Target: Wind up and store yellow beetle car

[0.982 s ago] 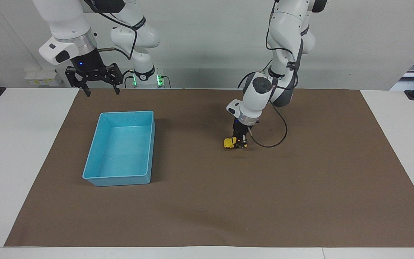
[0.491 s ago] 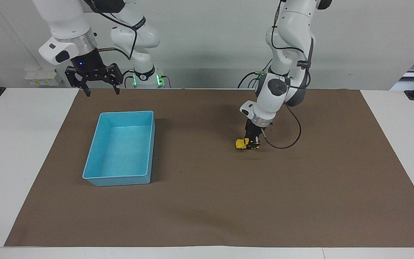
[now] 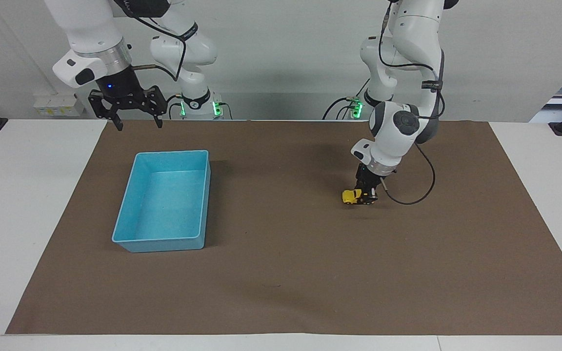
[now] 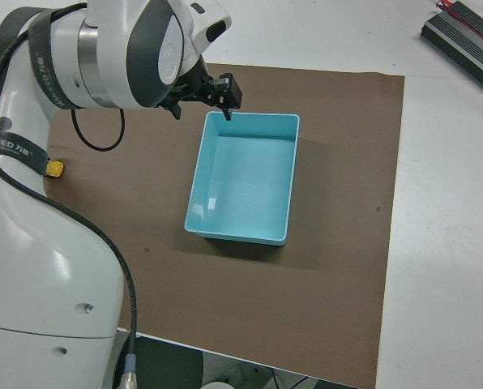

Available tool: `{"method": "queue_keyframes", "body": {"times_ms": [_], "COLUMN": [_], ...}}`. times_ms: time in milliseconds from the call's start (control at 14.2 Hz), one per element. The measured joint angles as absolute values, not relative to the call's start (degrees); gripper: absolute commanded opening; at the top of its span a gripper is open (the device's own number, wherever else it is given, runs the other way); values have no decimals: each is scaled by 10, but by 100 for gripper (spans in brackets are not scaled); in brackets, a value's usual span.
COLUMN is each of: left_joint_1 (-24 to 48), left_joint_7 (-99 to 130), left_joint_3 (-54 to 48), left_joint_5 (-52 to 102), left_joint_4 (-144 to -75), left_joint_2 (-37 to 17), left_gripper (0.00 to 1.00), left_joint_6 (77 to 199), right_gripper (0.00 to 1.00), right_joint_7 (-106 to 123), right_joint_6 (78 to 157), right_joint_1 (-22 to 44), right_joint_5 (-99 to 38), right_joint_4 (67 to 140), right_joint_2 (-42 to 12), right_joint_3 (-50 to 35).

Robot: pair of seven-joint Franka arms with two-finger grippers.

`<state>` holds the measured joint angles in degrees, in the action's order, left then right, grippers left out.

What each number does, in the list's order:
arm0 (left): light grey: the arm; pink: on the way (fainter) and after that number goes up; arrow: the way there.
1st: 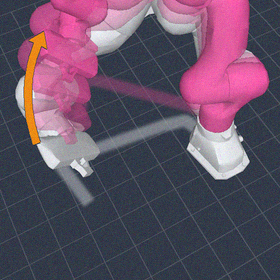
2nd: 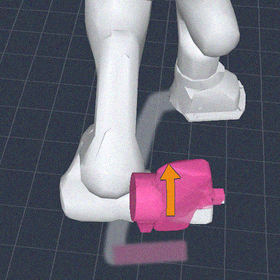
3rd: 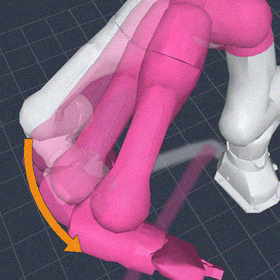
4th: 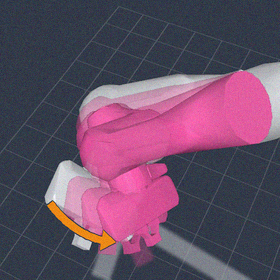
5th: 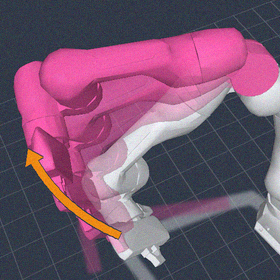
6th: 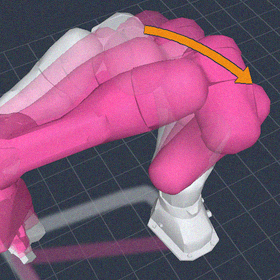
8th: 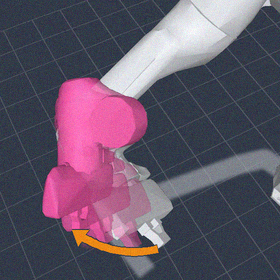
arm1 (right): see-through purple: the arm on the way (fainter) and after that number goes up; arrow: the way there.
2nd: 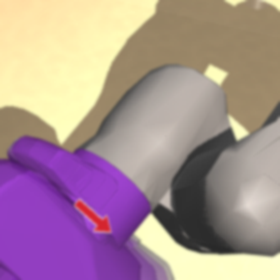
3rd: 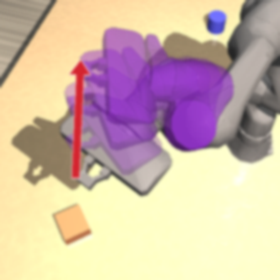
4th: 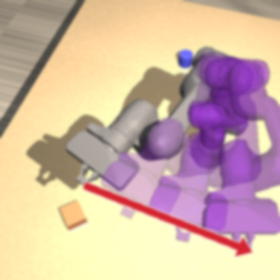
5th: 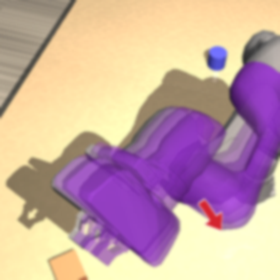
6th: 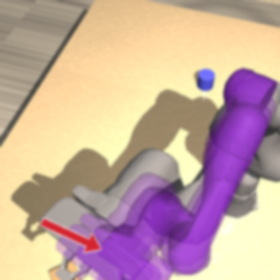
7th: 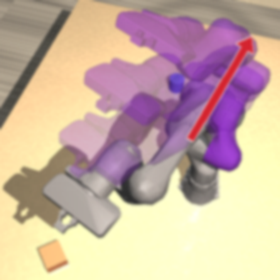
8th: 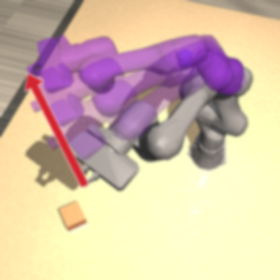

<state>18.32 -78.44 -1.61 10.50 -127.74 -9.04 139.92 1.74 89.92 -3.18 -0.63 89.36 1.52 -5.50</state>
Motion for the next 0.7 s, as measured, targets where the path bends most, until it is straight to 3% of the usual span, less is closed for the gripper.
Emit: {"method": "queue_keyframes", "body": {"times_ms": [702], "left_joint_1": [169], "left_joint_7": [-673], "left_joint_3": [-9], "left_joint_5": [103], "left_joint_4": [-1181], "left_joint_2": [-50], "left_gripper": [100], "left_joint_6": [1280], "right_gripper": [100], "right_joint_7": [17], "right_joint_6": [899], "right_joint_1": [-32], "right_joint_5": [-6], "right_joint_4": [894], "right_joint_2": [15], "right_joint_3": [-55]}}
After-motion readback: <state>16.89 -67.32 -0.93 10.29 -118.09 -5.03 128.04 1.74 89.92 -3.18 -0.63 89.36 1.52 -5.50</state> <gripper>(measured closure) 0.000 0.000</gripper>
